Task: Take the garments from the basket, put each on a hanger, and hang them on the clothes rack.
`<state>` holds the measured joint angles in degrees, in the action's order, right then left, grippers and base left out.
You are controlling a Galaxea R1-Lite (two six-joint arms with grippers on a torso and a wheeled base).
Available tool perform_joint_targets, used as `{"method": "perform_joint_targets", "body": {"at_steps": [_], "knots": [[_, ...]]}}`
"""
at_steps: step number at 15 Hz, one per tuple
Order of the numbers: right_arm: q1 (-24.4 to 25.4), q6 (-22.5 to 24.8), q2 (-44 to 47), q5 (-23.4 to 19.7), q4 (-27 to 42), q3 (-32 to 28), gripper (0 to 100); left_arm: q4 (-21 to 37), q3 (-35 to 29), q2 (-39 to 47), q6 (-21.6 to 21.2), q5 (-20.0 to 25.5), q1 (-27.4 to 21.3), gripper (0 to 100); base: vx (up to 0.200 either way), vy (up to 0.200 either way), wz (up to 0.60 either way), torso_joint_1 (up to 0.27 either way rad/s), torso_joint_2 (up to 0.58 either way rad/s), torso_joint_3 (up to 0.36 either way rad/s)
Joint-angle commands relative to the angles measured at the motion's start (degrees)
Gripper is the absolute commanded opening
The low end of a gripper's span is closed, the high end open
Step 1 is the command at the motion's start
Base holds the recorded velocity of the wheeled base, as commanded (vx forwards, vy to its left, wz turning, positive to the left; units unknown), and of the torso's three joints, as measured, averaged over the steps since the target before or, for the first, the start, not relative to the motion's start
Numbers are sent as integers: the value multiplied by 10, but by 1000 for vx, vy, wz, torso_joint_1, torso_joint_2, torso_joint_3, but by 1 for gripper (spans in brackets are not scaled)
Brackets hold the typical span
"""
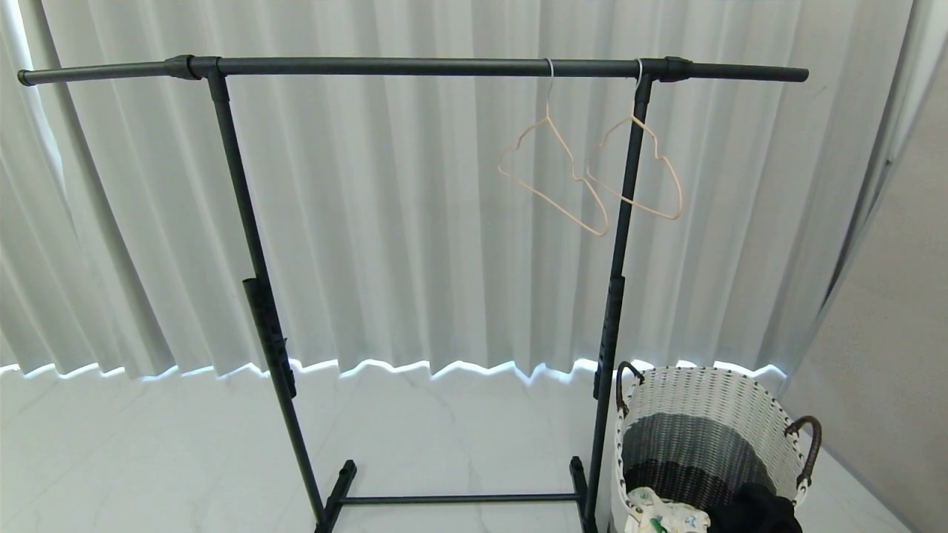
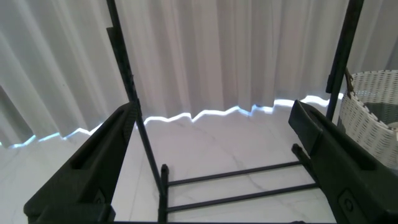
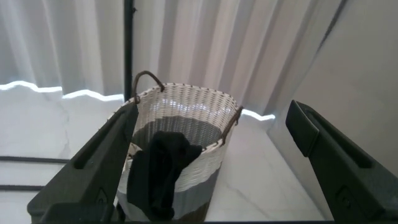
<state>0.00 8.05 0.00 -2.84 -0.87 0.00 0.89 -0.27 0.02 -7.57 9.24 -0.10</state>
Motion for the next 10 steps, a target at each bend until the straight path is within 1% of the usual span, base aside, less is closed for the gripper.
{"method": "perform_joint_targets", "body": {"at_steps": [1, 3, 4, 5, 6, 7, 8, 9, 10], "knots": [[0, 7, 0, -14, -1, 0, 100, 0, 0, 0, -1, 0, 0, 100, 0, 0, 0, 0, 0, 0], [0, 8, 0, -14, -6, 0, 100, 0, 0, 0, 0, 0, 0, 100, 0, 0, 0, 0, 0, 0], [12, 4, 42, -30, -36, -65, 100, 0, 0, 0, 0, 0, 0, 100, 0, 0, 0, 0, 0, 0], [31, -23, 137, -24, -41, -123, 100, 0, 0, 0, -1, 0, 0, 100, 0, 0, 0, 0, 0, 0], [33, -29, 192, -23, -48, -149, 100, 0, 0, 0, 0, 0, 0, 100, 0, 0, 0, 0, 0, 0], [40, -8, 232, -36, -43, -151, 100, 0, 0, 0, 1, 0, 0, 100, 0, 0, 0, 0, 0, 0], [54, 30, 277, -47, -27, -134, 100, 0, 0, 0, 2, 0, 0, 100, 0, 0, 0, 0, 0, 0], [59, 58, 338, -52, -14, -119, 100, 0, 0, 0, 0, 0, 0, 100, 0, 0, 0, 0, 0, 0], [67, 74, 416, -65, -14, -114, 100, 0, 0, 0, -1, 0, 0, 100, 0, 0, 0, 0, 0, 0]]}}
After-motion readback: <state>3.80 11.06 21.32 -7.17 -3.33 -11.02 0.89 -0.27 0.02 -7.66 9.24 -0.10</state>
